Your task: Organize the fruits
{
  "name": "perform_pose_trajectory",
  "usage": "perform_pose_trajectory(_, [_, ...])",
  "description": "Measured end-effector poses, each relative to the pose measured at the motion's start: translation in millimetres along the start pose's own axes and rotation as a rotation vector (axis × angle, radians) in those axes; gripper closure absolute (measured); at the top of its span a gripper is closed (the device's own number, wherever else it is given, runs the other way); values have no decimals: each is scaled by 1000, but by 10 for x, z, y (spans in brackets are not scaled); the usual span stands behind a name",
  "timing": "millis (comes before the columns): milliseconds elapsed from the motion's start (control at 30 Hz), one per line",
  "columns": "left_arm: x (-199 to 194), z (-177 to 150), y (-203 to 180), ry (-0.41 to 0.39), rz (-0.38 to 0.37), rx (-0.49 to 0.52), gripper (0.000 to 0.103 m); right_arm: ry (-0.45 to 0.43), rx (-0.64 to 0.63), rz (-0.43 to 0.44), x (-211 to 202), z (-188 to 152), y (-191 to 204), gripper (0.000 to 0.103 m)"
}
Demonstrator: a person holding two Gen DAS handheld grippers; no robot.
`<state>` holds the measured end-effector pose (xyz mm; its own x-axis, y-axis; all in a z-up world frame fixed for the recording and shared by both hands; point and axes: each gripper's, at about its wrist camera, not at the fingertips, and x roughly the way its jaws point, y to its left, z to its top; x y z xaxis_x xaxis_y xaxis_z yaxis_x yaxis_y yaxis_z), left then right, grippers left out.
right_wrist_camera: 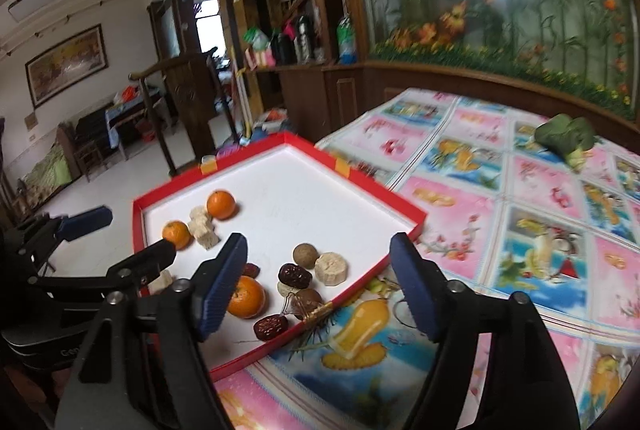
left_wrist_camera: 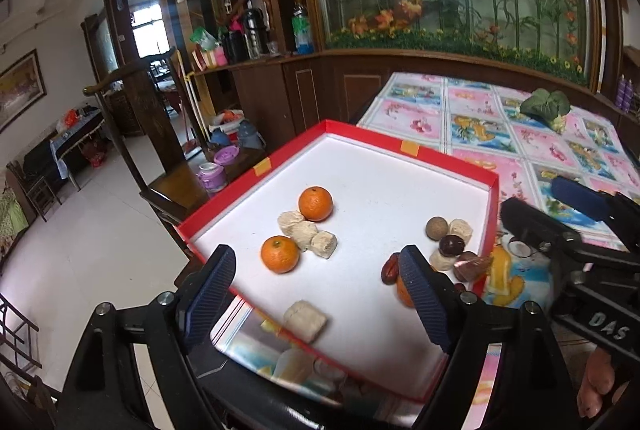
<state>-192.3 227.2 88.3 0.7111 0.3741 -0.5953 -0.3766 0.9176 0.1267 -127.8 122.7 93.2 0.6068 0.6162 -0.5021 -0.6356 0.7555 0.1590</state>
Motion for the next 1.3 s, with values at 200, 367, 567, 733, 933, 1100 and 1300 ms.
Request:
perform_pose_trajectory(200, [-333,-23,101,-52,45,-69,10,-110,65,-15,-585,-99,-4,9])
perform_pose_trajectory(367, [-709,-63,170,-135,104,-100,0,-176,71,-24,-1031,-114,45,0])
perform_pose_trajectory(567, [-1075,-117,171,-194,79,-90,0,-187,102,-8,-1417,-186,127,0])
perform_pose_trajectory(733, [-1314,-170,184,-231,57,-83,0,-175,99,-30,-1629,-328,234,0])
perform_pose_trajectory(933, [-1611,-286,264,-325,36,-96,0,-249,122,-67,-1981,-395,299,0])
perform_pose_trajectory(1100, [-1697,-295,295,-388,32,-131,0,-299,93,-79,-2167,-400,392,0])
perform_pose_trajectory(1300, [-1675,-292,285,-371,31,-138,0,-308,63,-86,-2164,-391,482,0])
